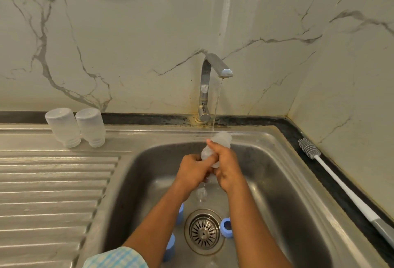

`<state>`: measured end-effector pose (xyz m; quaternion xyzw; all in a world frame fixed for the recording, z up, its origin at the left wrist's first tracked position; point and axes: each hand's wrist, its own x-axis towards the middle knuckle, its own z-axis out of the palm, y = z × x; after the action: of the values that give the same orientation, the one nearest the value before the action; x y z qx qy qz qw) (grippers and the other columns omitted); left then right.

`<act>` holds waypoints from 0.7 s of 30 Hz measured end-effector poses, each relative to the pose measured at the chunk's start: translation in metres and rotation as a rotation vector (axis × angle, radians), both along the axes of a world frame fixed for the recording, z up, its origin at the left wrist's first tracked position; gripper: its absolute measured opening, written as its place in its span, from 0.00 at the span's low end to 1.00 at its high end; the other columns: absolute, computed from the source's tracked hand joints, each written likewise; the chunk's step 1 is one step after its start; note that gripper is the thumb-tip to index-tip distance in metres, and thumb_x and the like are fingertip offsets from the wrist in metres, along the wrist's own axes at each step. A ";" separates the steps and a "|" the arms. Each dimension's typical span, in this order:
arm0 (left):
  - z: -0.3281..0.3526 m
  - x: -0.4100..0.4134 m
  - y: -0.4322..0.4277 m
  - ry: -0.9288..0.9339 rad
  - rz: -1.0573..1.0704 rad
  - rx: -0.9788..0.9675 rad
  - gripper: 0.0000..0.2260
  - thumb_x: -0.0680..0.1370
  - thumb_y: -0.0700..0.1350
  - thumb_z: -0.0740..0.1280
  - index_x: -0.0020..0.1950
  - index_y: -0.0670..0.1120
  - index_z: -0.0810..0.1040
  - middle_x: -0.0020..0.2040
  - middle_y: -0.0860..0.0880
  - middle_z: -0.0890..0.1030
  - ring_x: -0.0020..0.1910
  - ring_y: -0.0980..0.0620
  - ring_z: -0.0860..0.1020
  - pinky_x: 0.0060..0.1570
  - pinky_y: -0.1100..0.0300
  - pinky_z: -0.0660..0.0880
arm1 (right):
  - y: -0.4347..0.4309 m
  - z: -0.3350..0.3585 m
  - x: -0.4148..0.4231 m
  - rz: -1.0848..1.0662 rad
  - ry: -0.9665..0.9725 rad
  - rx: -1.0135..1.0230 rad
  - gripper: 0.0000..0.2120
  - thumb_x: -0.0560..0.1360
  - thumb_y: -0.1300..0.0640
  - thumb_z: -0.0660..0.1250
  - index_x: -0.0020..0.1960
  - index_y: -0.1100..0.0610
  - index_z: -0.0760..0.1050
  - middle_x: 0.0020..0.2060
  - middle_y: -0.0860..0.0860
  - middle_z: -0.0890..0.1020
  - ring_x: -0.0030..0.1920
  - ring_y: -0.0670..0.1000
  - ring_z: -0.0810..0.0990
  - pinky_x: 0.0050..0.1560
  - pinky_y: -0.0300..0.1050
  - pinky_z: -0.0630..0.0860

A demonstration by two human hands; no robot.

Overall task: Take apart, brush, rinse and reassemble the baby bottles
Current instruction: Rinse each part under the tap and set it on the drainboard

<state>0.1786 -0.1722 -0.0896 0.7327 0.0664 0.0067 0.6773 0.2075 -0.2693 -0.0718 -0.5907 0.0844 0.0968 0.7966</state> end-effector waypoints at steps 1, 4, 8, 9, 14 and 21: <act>0.003 -0.003 0.000 0.083 -0.064 -0.176 0.21 0.73 0.61 0.71 0.43 0.42 0.81 0.34 0.46 0.80 0.33 0.52 0.77 0.37 0.57 0.76 | 0.000 0.001 0.002 -0.007 -0.034 0.035 0.19 0.71 0.52 0.75 0.56 0.62 0.78 0.44 0.58 0.84 0.43 0.56 0.83 0.39 0.47 0.79; 0.008 -0.008 0.002 0.230 -0.168 -0.441 0.27 0.76 0.67 0.64 0.47 0.42 0.82 0.37 0.44 0.79 0.34 0.52 0.77 0.38 0.59 0.76 | -0.001 0.003 0.005 0.009 -0.096 0.100 0.21 0.70 0.51 0.75 0.58 0.60 0.78 0.43 0.59 0.83 0.44 0.58 0.83 0.41 0.49 0.79; 0.005 -0.004 0.005 0.217 -0.142 -0.405 0.22 0.75 0.59 0.70 0.51 0.39 0.82 0.41 0.42 0.83 0.40 0.49 0.82 0.43 0.58 0.81 | 0.001 -0.002 0.008 -0.010 -0.036 0.030 0.22 0.67 0.51 0.77 0.57 0.60 0.78 0.48 0.61 0.83 0.47 0.59 0.83 0.42 0.49 0.80; 0.003 -0.003 0.005 0.190 -0.117 -0.356 0.19 0.74 0.56 0.73 0.50 0.39 0.82 0.41 0.43 0.84 0.39 0.51 0.82 0.43 0.59 0.80 | 0.003 -0.002 0.007 -0.042 -0.025 -0.008 0.19 0.69 0.53 0.76 0.56 0.59 0.78 0.48 0.60 0.83 0.48 0.58 0.83 0.42 0.48 0.79; -0.016 -0.001 0.008 -0.084 0.151 0.481 0.20 0.65 0.53 0.80 0.50 0.50 0.75 0.43 0.54 0.82 0.40 0.59 0.81 0.41 0.61 0.78 | 0.011 -0.007 0.005 -0.144 -0.020 -0.099 0.14 0.70 0.60 0.75 0.54 0.60 0.80 0.47 0.57 0.84 0.47 0.55 0.83 0.38 0.43 0.77; -0.001 -0.008 0.019 0.017 -0.086 0.062 0.27 0.62 0.61 0.73 0.50 0.41 0.78 0.36 0.49 0.81 0.32 0.52 0.78 0.38 0.50 0.82 | 0.013 -0.002 0.006 -0.070 -0.043 -0.091 0.18 0.68 0.52 0.78 0.53 0.59 0.81 0.46 0.58 0.85 0.48 0.57 0.84 0.45 0.51 0.82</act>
<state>0.1703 -0.1527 -0.0905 0.7554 0.0402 -0.0267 0.6535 0.2139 -0.2565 -0.0739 -0.6251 0.0921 0.0523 0.7734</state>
